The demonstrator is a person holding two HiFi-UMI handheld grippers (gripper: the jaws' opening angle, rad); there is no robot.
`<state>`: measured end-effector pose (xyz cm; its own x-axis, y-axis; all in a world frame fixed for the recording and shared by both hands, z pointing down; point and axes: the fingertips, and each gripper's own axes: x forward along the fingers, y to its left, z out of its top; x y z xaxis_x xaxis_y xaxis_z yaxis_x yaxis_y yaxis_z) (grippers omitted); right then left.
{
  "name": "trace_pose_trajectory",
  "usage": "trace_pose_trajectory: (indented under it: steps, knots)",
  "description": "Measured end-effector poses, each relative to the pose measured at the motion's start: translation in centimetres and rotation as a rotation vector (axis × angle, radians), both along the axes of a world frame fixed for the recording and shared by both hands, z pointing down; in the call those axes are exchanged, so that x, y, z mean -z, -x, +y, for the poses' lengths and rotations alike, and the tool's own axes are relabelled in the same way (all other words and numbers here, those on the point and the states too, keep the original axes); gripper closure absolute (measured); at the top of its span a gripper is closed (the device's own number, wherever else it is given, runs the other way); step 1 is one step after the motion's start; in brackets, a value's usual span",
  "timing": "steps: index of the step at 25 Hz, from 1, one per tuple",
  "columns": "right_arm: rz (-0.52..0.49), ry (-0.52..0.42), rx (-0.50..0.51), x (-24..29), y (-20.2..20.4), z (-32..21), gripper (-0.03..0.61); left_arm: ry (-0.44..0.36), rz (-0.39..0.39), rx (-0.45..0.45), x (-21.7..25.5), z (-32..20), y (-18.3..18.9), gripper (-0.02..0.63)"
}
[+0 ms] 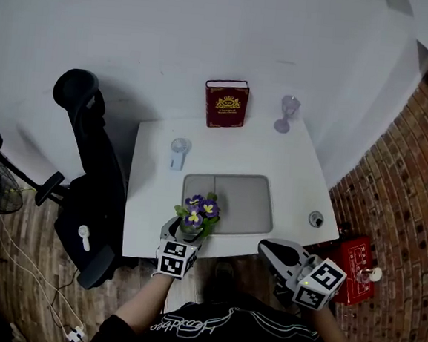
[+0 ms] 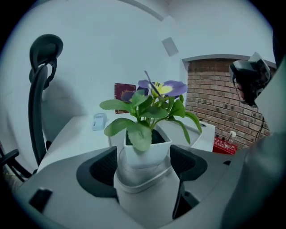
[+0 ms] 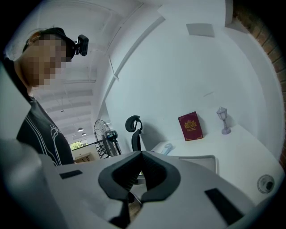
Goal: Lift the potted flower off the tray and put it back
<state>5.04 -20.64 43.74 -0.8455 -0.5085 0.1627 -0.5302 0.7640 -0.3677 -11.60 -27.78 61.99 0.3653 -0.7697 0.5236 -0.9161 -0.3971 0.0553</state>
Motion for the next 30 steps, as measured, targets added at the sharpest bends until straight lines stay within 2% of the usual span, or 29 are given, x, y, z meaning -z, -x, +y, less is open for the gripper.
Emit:
trace_pose_trajectory:
  steps: [5,7,17,30]
  knots:
    - [0.006,-0.006,-0.006,-0.1,-0.4,-0.3,0.577,-0.007,0.009,-0.026,-0.2,-0.2,-0.3,0.239]
    - [0.008,-0.007,-0.012,-0.2,-0.7,-0.4,0.577,-0.011,0.006,-0.03,-0.2,-0.2,-0.4,0.279]
    - [-0.006,-0.013,-0.027,-0.6,-1.2,-0.8,0.577,-0.025,-0.003,-0.032,-0.1,-0.4,-0.4,0.287]
    - [-0.009,-0.006,-0.035,-0.4,-0.9,0.1,0.577,-0.075,0.043,-0.019,2.1,-0.3,0.3,0.298]
